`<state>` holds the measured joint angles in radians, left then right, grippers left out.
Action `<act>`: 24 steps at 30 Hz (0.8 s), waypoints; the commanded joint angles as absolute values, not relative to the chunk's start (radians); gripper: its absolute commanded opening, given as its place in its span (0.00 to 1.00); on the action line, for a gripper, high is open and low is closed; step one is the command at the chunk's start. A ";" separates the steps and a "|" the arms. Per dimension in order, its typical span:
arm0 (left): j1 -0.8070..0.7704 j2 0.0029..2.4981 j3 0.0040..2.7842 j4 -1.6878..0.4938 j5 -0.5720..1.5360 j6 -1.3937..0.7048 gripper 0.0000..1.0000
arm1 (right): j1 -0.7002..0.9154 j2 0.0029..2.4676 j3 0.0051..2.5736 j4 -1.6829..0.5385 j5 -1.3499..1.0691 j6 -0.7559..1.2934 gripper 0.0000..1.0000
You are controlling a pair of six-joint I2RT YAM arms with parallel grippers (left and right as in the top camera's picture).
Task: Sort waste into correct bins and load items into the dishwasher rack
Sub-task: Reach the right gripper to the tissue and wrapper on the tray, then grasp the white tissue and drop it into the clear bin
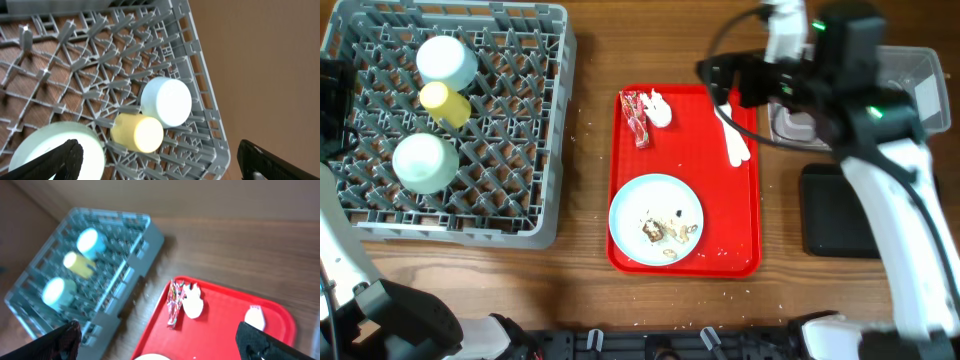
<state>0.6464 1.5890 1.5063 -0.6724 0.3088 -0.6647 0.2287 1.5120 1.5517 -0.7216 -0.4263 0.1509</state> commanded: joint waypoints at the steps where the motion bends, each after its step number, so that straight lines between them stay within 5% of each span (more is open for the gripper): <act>1: 0.643 1.571 1.504 -0.671 0.314 -0.670 1.00 | 0.265 1.716 1.589 -0.666 -0.497 0.146 1.00; 2: 0.643 1.571 1.504 -0.671 0.314 -0.670 1.00 | 0.270 1.803 1.589 -0.654 -0.515 0.143 0.89; 4: 0.643 1.571 1.504 -0.671 0.314 -0.670 1.00 | 0.295 1.924 1.589 -0.643 -0.419 0.134 0.81; 9: 0.643 1.571 1.504 -0.671 0.314 -0.670 1.00 | 0.404 2.100 1.589 -0.535 -0.268 0.196 0.79; 12: 0.643 1.571 1.504 -0.671 0.314 -0.670 1.00 | 0.458 2.160 1.588 -0.487 0.031 0.348 0.79; 17: 0.643 1.571 1.504 -0.671 0.314 -0.670 1.00 | 0.460 2.173 1.561 -0.458 0.086 0.343 0.74; 20: 0.643 1.571 1.504 -0.671 0.314 -0.670 1.00 | 0.461 2.185 1.547 -0.463 0.077 0.347 0.50; 24: 0.643 1.571 1.504 -0.671 0.314 -0.670 1.00 | 0.462 2.204 1.546 -0.465 0.005 0.361 0.59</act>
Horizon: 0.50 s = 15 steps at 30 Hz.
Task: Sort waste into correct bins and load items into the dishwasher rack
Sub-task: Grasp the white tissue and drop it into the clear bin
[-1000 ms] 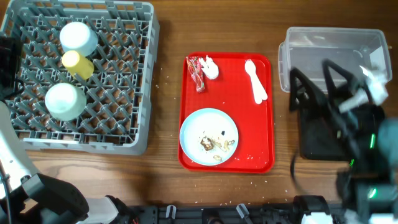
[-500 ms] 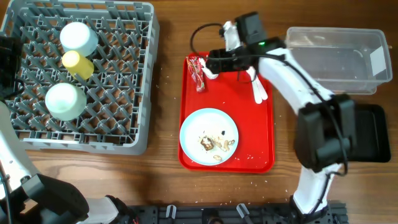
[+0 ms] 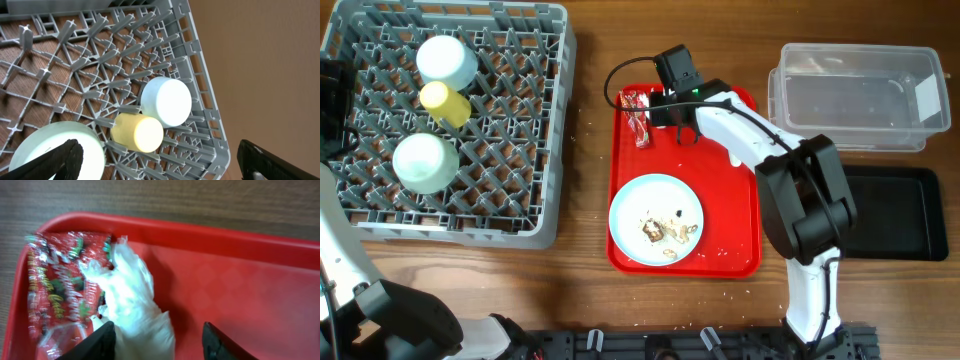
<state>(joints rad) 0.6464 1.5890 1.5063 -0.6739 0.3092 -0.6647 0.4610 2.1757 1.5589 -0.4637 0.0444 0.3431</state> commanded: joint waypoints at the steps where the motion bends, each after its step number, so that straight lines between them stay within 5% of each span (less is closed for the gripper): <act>1: 0.643 1.571 1.504 -0.671 0.314 -0.670 1.00 | 0.462 2.204 1.546 -0.466 0.006 0.370 0.57; 3: 0.643 1.571 1.504 -0.671 0.314 -0.670 1.00 | 0.460 2.191 1.547 -0.473 0.007 0.404 0.13; 4: 0.643 1.571 1.504 -0.671 0.314 -0.670 1.00 | 0.456 2.172 1.548 -0.480 0.011 0.433 0.04; 15: 0.643 1.571 1.504 -0.671 0.314 -0.670 1.00 | 0.084 1.729 1.562 -0.752 0.290 0.662 0.04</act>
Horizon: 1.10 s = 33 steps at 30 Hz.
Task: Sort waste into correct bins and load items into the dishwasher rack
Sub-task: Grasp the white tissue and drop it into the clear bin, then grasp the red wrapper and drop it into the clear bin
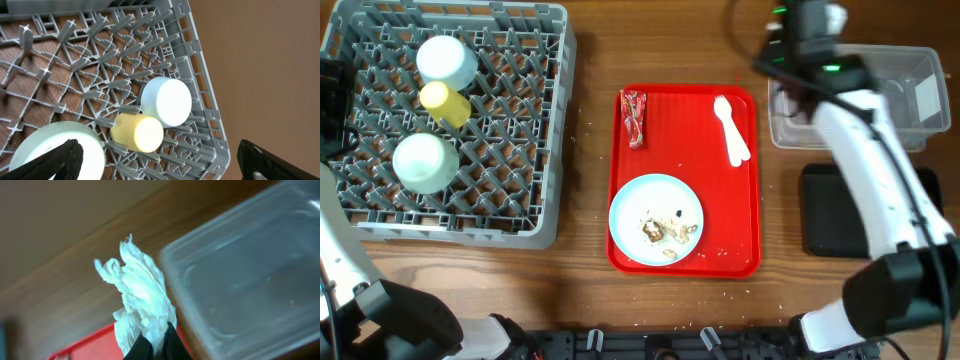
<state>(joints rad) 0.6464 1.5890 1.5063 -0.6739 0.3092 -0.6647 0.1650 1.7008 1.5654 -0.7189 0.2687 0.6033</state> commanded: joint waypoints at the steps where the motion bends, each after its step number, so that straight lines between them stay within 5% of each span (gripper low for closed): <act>1: 0.643 1.571 1.504 -0.671 0.314 -0.670 1.00 | 0.030 1.756 1.562 -0.772 0.291 0.662 0.04; 4: 0.643 1.571 1.504 -0.671 0.314 -0.670 1.00 | -0.048 1.828 1.562 -0.764 0.291 0.654 0.12; 6: 0.643 1.571 1.504 -0.671 0.314 -0.670 1.00 | -0.078 1.861 1.562 -0.766 0.282 0.628 0.40; 7: 0.643 1.571 1.504 -0.671 0.314 -0.670 1.00 | -0.080 1.868 1.562 -0.767 0.279 0.605 0.44; 8: 0.643 1.571 1.504 -0.671 0.314 -0.670 1.00 | -0.080 1.868 1.562 -0.770 0.278 0.600 0.57; 10: 0.643 1.571 1.504 -0.671 0.314 -0.670 1.00 | -0.078 1.865 1.563 -0.765 0.178 0.519 1.00; 15: 0.643 1.571 1.504 -0.671 0.314 -0.670 1.00 | -0.008 1.862 1.563 -0.641 -0.447 0.332 0.93; 18: 0.643 1.571 1.504 -0.671 0.314 -0.670 1.00 | 0.135 1.855 1.563 -0.587 -0.437 0.253 0.94; 24: 0.643 1.571 1.504 -0.671 0.314 -0.670 1.00 | 0.478 1.935 1.555 -0.583 0.065 0.382 0.96; 33: 0.643 1.571 1.504 -0.671 0.314 -0.670 1.00 | 0.567 2.220 1.555 -0.497 -0.003 0.616 0.64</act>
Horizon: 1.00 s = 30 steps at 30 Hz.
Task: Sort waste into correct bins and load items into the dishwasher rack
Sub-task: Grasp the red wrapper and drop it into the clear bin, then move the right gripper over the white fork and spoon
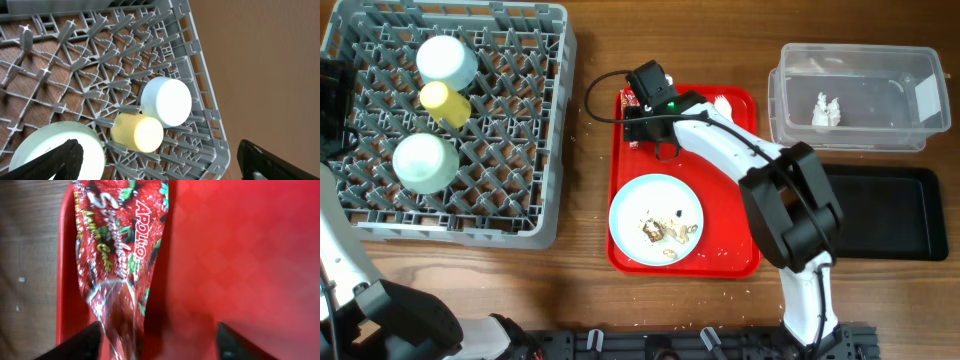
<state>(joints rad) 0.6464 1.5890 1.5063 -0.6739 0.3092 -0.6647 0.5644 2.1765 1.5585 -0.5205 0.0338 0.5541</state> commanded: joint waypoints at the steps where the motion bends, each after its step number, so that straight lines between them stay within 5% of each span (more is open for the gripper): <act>1: 0.643 1.571 1.504 -0.671 0.314 -0.670 1.00 | 0.569 2.234 1.555 -0.493 -0.002 0.635 0.52; 6: 0.643 1.571 1.504 -0.671 0.314 -0.670 1.00 | 0.569 2.234 1.557 -0.480 -0.003 0.674 0.04; 10: 0.643 1.571 1.504 -0.671 0.314 -0.670 1.00 | 0.501 2.121 1.589 -0.516 0.012 0.679 0.04; 16: 0.643 1.571 1.504 -0.671 0.314 -0.670 1.00 | 0.173 1.822 1.589 -0.682 0.139 0.678 0.04; 21: 0.643 1.571 1.504 -0.671 0.314 -0.670 1.00 | -0.059 1.858 1.552 -0.708 0.134 0.408 0.04; 24: 0.643 1.571 1.504 -0.671 0.314 -0.670 1.00 | -0.111 1.896 1.549 -0.719 0.134 0.395 0.18; 26: 0.643 1.571 1.504 -0.671 0.314 -0.670 1.00 | -0.116 1.904 1.549 -0.719 0.134 0.395 0.37; 30: 0.643 1.571 1.504 -0.671 0.314 -0.670 1.00 | -0.114 1.904 1.549 -0.746 -0.056 0.351 0.43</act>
